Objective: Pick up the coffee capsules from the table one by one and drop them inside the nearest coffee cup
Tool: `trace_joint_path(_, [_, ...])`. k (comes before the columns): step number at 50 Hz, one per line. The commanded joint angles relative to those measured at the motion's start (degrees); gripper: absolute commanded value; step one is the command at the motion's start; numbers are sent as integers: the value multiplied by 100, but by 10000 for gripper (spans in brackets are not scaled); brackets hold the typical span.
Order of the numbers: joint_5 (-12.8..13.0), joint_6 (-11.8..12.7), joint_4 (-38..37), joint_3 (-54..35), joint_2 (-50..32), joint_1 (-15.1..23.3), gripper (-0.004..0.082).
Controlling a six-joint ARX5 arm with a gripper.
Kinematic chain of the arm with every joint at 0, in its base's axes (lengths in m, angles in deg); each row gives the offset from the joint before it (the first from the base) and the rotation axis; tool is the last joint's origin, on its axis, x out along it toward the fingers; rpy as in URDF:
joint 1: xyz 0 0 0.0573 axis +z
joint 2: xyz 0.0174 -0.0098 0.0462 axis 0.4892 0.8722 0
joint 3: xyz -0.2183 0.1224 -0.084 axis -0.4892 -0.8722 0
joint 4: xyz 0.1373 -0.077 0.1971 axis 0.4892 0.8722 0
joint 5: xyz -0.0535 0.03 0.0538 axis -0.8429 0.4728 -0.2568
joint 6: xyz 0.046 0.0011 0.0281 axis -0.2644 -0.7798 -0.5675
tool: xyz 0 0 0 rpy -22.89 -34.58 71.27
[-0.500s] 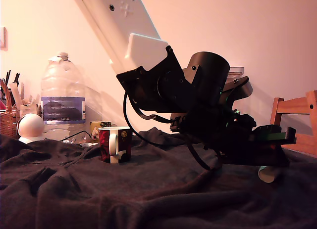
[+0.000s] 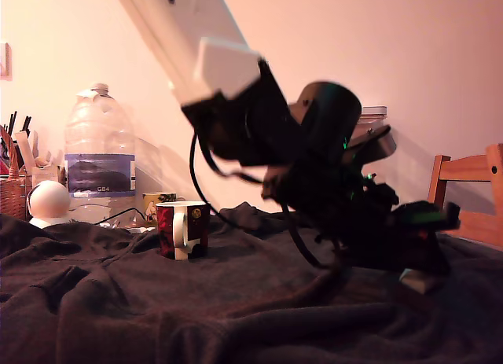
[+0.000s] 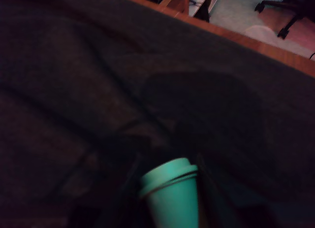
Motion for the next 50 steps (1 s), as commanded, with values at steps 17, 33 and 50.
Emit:
trace_joint_path(17, [-22, -160, 1147, -28, -953, 144, 251])
trace_joint_path(33, [293, -238, 2048, -31, -1537, 319, 251])
trace_joint_path(50, [649, -444, 2330, -334, -2306, 686, 251])
